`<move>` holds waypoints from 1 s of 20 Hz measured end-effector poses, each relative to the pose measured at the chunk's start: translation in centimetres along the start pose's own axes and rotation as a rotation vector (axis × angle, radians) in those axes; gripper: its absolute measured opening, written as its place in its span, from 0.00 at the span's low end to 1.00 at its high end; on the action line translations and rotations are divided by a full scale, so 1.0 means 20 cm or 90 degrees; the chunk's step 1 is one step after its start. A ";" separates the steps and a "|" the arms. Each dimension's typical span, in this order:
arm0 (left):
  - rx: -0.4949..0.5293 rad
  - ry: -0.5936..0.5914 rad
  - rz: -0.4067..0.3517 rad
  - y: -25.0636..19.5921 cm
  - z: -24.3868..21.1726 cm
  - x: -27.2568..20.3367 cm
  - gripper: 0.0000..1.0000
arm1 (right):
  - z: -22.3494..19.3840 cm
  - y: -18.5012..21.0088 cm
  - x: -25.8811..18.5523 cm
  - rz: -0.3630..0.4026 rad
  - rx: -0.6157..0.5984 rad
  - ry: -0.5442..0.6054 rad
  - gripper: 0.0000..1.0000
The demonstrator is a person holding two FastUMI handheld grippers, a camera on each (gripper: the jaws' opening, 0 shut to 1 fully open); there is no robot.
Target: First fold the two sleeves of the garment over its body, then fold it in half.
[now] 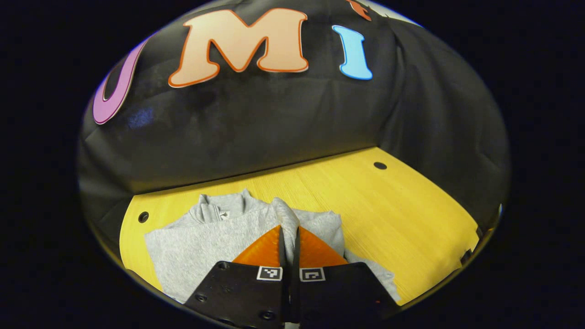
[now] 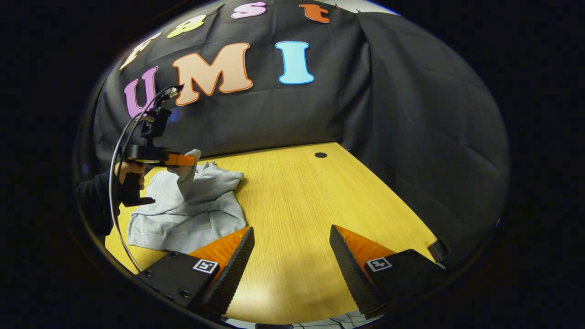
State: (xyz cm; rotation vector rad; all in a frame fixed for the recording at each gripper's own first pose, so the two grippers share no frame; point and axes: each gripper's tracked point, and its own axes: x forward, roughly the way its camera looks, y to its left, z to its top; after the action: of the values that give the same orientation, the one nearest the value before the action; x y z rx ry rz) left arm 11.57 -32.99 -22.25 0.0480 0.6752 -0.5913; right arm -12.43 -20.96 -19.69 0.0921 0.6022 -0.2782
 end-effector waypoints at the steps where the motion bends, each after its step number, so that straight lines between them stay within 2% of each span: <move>1: 0.003 0.008 0.002 -0.01 -0.02 0.03 0.00 | 0.00 -0.01 0.00 -0.001 0.001 0.001 1.00; 6: 0.018 0.032 0.008 -0.05 -0.08 0.16 0.02 | -0.02 -0.01 -0.01 0.000 -0.002 0.002 1.00; 8: 0.001 0.026 -0.031 -0.12 -0.07 0.17 0.13 | -0.02 -0.01 0.00 0.004 -0.003 0.004 1.00; 9: -0.007 0.021 -0.042 -0.14 -0.06 0.16 0.23 | -0.02 0.00 0.01 0.007 -0.003 0.005 1.00; 10: -0.013 0.012 -0.037 -0.13 -0.05 0.14 0.27 | -0.01 0.02 0.01 0.011 -0.003 0.005 1.00; 13: -0.030 -0.020 -0.015 -0.06 0.00 0.07 0.98 | 0.04 0.09 0.05 0.032 -0.003 -0.004 1.00; 14: -0.037 -0.029 -0.007 -0.03 0.01 0.03 0.95 | 0.06 0.12 0.06 0.040 -0.006 -0.008 1.00; 20: -0.068 -0.078 0.075 0.30 0.05 -0.31 0.95 | 0.09 0.36 0.14 0.102 -0.016 -0.009 1.00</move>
State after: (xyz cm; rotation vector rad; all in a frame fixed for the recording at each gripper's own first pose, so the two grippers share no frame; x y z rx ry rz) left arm 11.46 -25.11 -18.72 -0.0470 0.5791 -0.4400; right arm -7.14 -14.98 -19.77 0.1137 0.5802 -0.1157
